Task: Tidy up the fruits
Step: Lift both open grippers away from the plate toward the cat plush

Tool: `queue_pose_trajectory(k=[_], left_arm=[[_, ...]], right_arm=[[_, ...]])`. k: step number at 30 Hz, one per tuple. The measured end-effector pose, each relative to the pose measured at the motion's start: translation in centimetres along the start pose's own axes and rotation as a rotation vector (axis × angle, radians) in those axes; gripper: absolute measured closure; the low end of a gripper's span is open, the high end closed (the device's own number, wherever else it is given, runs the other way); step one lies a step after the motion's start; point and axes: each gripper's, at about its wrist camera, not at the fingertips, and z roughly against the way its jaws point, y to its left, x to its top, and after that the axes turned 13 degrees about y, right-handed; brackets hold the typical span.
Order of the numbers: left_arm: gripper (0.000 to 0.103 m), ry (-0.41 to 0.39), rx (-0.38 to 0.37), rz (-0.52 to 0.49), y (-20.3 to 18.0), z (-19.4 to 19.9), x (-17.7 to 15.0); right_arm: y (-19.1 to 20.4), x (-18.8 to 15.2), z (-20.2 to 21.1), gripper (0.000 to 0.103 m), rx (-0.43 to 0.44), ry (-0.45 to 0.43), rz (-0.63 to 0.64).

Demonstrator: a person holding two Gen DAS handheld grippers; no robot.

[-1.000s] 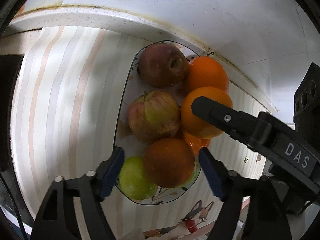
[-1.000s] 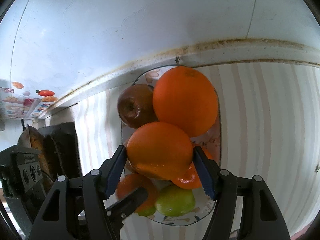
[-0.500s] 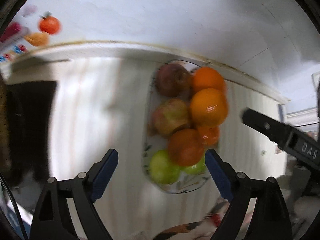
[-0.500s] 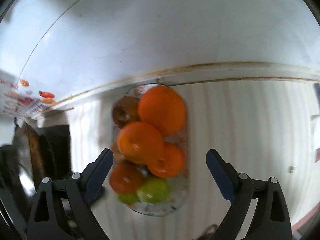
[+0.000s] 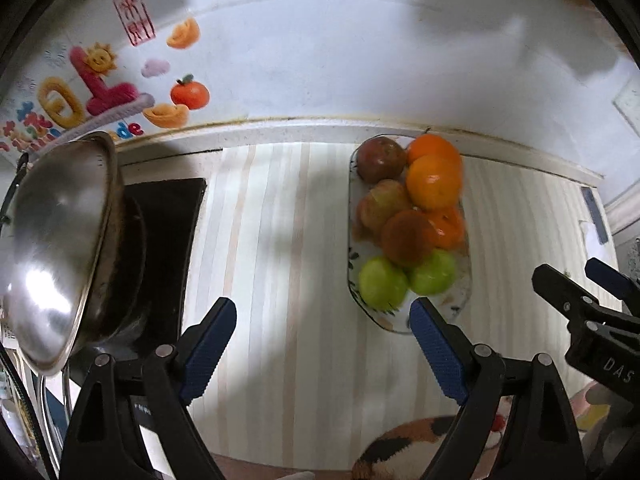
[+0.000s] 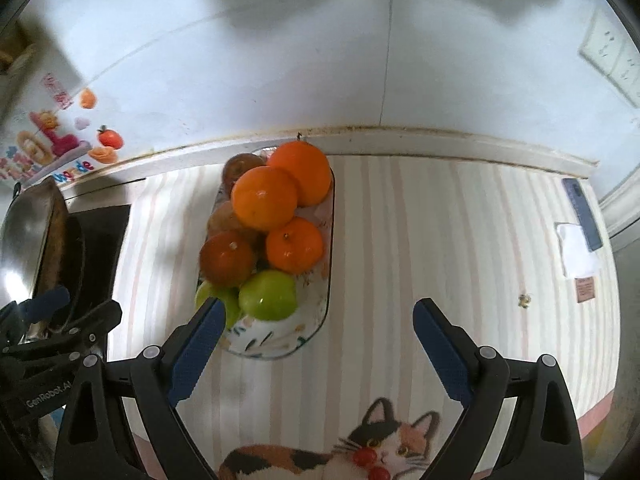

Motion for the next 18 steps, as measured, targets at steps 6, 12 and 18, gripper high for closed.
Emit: queue_pose_trajectory(k=[6, 12, 18], left_arm=[[0.014, -0.057, -0.024, -0.015, -0.9, 3.8, -3.2], [0.014, -0.117, -0.028, -0.022, -1.1, 7.3, -5.8], [0.014, -0.169, -0.037, -0.029, -1.2, 10.5, -8.3]], right_arm=[[1.1, -3.9, 4.7, 0.006, -0.031, -0.097, 0.029], [1.1, -7.5, 9.3, 0.006, -0.028, -0.158, 0.03], [0.8, -10.8, 13.0, 0.006, -0.009, -0.201, 0.022]])
